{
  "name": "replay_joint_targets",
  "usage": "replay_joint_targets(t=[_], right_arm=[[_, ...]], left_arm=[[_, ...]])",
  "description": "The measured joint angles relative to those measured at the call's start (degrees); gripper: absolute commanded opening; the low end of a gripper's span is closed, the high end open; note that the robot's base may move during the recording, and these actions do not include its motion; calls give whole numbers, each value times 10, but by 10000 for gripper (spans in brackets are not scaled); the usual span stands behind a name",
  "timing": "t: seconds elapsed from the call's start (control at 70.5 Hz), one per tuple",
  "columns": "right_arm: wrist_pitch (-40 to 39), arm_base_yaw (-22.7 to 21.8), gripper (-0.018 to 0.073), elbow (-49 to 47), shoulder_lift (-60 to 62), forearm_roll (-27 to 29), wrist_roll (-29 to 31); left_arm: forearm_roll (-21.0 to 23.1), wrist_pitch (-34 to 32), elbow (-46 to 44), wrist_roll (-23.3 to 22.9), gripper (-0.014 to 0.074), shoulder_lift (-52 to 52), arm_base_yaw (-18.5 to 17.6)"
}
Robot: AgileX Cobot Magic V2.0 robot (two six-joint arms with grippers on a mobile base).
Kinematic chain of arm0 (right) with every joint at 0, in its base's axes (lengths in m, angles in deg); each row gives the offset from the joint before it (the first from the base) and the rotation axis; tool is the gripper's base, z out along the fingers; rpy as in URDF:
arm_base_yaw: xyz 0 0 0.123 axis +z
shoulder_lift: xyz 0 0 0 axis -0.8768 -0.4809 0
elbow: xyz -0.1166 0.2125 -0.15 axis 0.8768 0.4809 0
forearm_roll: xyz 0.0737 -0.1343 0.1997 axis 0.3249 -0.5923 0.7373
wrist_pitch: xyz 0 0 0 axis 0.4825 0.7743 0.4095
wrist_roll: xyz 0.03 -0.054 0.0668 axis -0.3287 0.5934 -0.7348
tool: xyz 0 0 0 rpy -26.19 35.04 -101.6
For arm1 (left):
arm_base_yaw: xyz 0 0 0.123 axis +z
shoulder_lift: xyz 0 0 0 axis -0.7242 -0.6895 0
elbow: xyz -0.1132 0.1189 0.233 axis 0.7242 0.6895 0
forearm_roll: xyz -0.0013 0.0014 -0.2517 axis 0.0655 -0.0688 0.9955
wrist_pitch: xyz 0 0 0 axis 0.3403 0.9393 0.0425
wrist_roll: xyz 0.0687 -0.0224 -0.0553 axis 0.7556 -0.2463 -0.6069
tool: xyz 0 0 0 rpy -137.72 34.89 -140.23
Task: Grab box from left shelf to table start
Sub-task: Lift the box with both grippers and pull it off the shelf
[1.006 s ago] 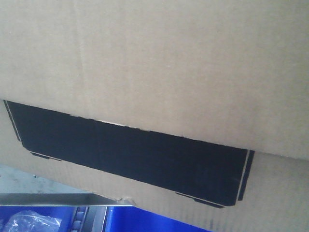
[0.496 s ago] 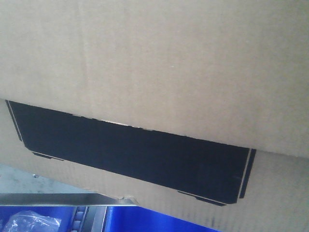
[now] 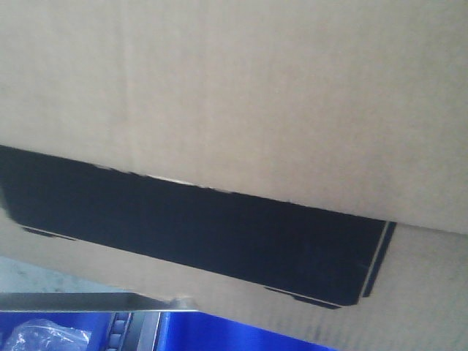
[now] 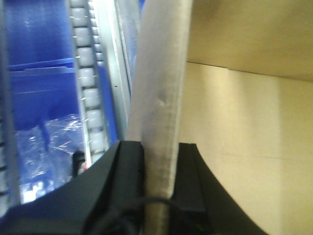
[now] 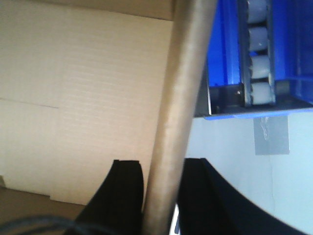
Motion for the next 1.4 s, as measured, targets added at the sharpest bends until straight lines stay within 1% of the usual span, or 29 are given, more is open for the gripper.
replay_joint_targets(t=[0.128, 0.269, 0.369, 0.525, 0.695, 0.865, 0.992, 1.247, 1.403], right_arm=[[3, 0, 70, -12, 2, 4, 15], [7, 16, 70, -54, 2, -2, 29], [8, 36, 70, -80, 2, -14, 34], [14, 73, 70, -90, 2, -40, 35], [18, 116, 70, -90, 2, -72, 36], [18, 144, 70, -87, 8, -104, 36], [18, 160, 70, -68, 40, -120, 31], [15, 166, 70, -6, 140, -120, 24], [15, 166, 70, 11, 179, -114, 21]], left_arm=[[-10, 23, 0, -4, -97, 29, 0], [-17, 40, 0, -14, -97, 64, 0], [-23, 53, 0, -26, -97, 85, 1], [-36, 70, 11, -34, -97, 112, 4], [-47, 59, 85, -46, -97, 165, 6], [-46, 29, 179, -62, -97, 231, 6], [-38, 21, 221, -65, -97, 272, 6], [-15, 18, 234, -64, -96, 323, 6], [-4, 20, 234, -59, -97, 348, 6]])
